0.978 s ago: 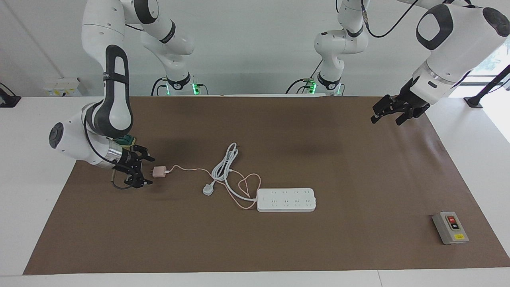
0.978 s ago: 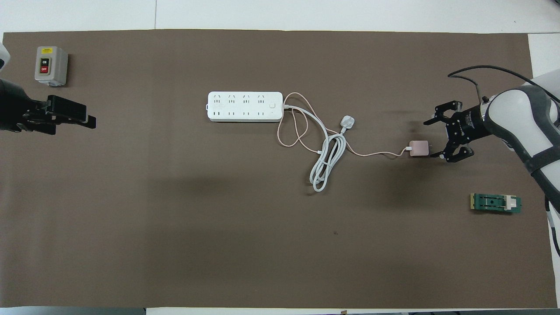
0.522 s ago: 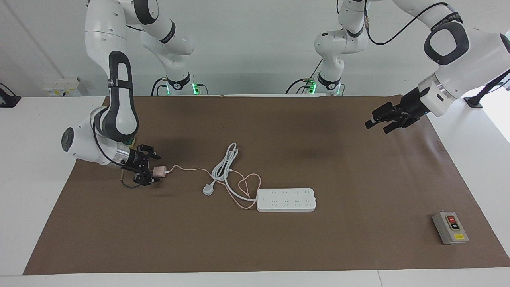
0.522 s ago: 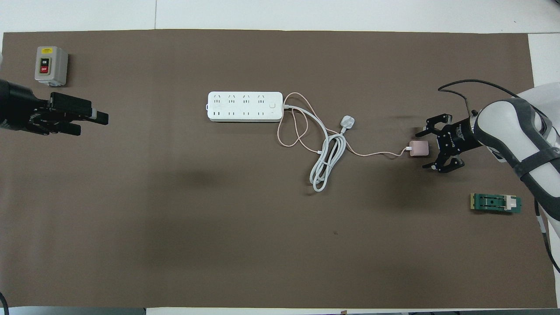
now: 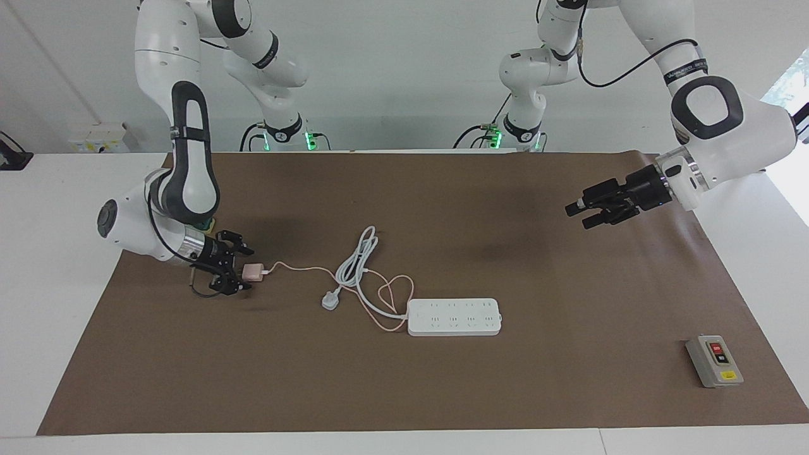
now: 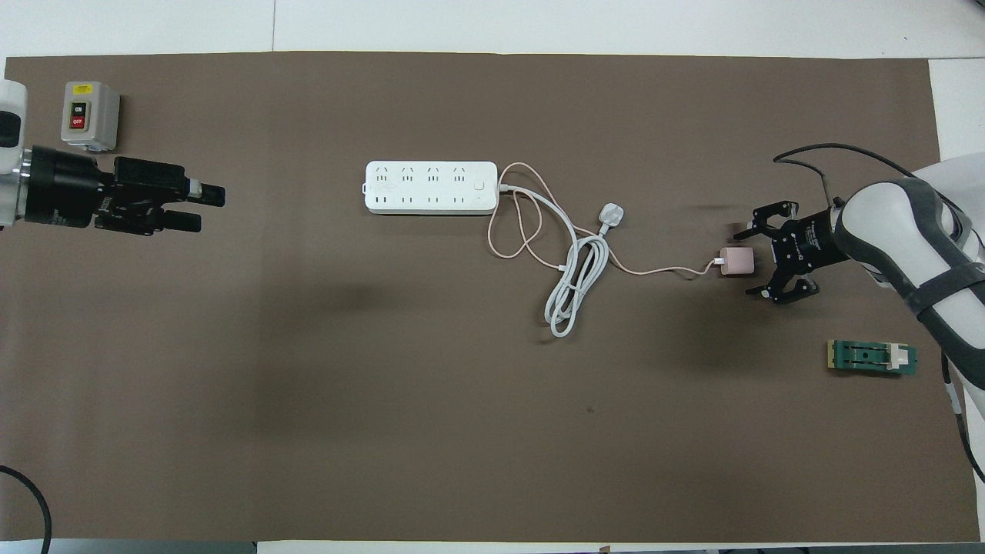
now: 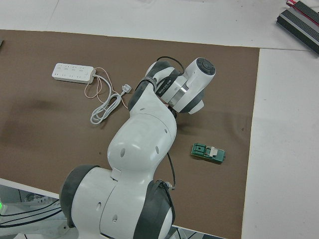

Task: Plug charger into power strip
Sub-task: 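Reach the left gripper to the white power strip end and grasp it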

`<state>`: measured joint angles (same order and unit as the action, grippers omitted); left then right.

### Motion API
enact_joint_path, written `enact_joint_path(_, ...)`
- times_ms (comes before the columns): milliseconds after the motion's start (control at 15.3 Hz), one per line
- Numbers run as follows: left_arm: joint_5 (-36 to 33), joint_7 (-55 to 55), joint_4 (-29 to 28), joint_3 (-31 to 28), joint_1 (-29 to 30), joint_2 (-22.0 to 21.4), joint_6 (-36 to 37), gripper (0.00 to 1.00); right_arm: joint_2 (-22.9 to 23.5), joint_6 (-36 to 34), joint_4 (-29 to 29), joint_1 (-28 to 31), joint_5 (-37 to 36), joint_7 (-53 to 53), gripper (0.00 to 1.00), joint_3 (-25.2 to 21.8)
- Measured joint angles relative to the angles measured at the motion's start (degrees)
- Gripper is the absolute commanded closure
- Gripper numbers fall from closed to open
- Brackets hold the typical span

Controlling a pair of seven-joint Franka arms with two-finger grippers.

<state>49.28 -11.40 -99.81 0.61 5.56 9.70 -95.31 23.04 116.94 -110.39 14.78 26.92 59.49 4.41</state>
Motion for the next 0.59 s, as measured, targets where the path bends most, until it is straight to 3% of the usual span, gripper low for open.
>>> enact_joint_path(587,18.0,-0.1,-4.7,0.2,0.0,2.6,5.1,0.0,-0.4,0.7,-1.0,0.5,4.1,-2.8,0.09,0.0)
